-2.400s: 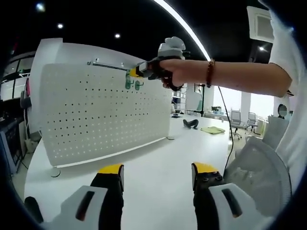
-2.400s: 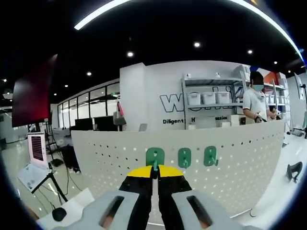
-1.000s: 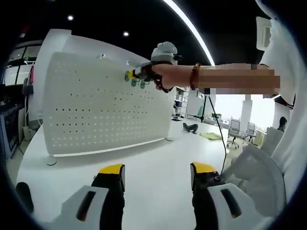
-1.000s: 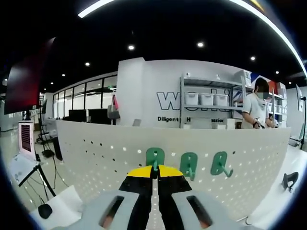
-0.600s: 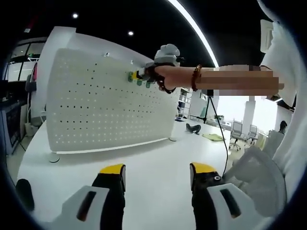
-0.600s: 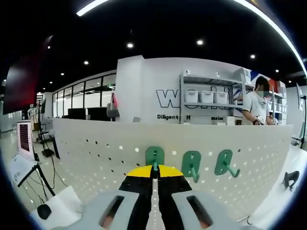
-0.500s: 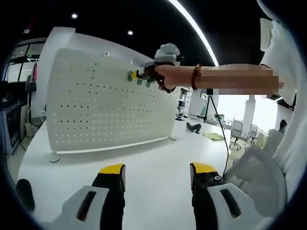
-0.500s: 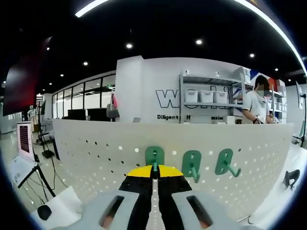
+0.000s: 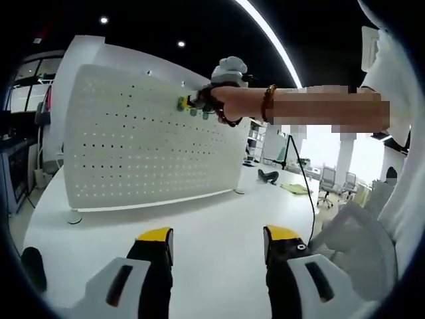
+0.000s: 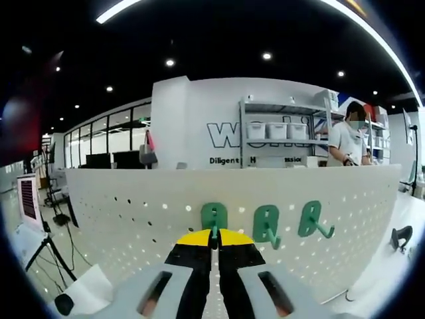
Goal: Insert the hook assembly into the mounting plate slot until the hook locks in place.
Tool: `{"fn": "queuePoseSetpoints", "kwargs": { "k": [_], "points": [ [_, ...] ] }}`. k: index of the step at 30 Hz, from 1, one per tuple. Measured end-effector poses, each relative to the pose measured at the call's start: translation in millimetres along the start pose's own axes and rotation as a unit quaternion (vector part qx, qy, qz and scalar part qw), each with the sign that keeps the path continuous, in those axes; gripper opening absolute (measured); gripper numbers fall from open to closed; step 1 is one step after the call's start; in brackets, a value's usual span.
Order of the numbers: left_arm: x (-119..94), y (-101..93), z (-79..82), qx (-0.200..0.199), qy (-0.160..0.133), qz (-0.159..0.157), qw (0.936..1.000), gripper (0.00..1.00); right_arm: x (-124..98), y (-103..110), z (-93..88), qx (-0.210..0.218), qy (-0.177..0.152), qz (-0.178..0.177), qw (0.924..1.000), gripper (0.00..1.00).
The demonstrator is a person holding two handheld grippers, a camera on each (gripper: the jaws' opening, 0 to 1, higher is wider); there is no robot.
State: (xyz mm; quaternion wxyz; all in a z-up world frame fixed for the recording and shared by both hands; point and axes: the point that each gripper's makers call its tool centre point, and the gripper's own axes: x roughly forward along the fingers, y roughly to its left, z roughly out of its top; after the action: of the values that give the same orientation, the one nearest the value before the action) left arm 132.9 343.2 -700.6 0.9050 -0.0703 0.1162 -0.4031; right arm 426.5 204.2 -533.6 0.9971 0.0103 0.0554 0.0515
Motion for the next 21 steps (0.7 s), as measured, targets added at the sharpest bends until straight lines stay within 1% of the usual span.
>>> {"fn": "queuePoseSetpoints", "kwargs": {
  "k": [1,4,6,8,10,11,12,13,15,17,19,21],
  "points": [
    [0,0.6,-0.9,-0.005,0.003,0.001,1.0000,0.55,1,0,-0.6,-0.002,0.001,-0.002,1.0000,0.01],
    [-1,2.1,-1.4,-0.005,0.003,0.004,1.0000,0.56,0,1,-2.4,-0.033,0.002,-0.001,0.9995,0.01],
    [-2,1.1,-3.3,-0.015,0.008,0.002,0.9999,0.56,0,0,-2.0,-0.029,0.004,0.001,0.9996,0.01],
    [-1,1.1,-5.0,-0.013,0.012,0.002,0.9998,0.55,0,0,-2.5,-0.025,0.012,0.009,0.9996,0.02],
    [-1,0.5,-4.4,-0.011,0.010,0.002,0.9999,0.56,-1,1,-2.2,-0.031,0.014,0.012,0.9994,0.02],
    [-1,0.0,-3.7,-0.011,0.009,0.001,0.9999,0.56,-1,1,0.5,-0.055,0.007,0.016,0.9984,0.02],
    [0,-0.6,-3.2,-0.011,0.009,0.001,0.9999,0.56,-3,1,3.0,-0.061,0.001,0.016,0.9980,0.02],
    [1,-0.9,-3.0,-0.010,0.010,0.001,0.9999,0.56,-3,2,5.8,-0.059,-0.005,0.019,0.9981,0.03],
    [2,-1.4,-2.7,-0.009,0.010,0.000,0.9999,0.56,-1,8,11.5,-0.053,-0.013,0.038,0.9978,0.05],
    [3,-3.0,-2.2,-0.010,0.009,-0.003,0.9999,0.56,-1,10,14.6,-0.065,-0.014,0.042,0.9969,0.05],
    [4,-4.6,-2.6,-0.006,0.013,-0.006,0.9999,0.56,0,8,12.1,-0.063,-0.008,0.040,0.9972,0.06],
    [4,-5.3,-1.3,-0.005,0.010,-0.006,0.9999,0.56,-1,7,6.7,-0.063,0.000,0.040,0.9972,0.06]
  ]
}}
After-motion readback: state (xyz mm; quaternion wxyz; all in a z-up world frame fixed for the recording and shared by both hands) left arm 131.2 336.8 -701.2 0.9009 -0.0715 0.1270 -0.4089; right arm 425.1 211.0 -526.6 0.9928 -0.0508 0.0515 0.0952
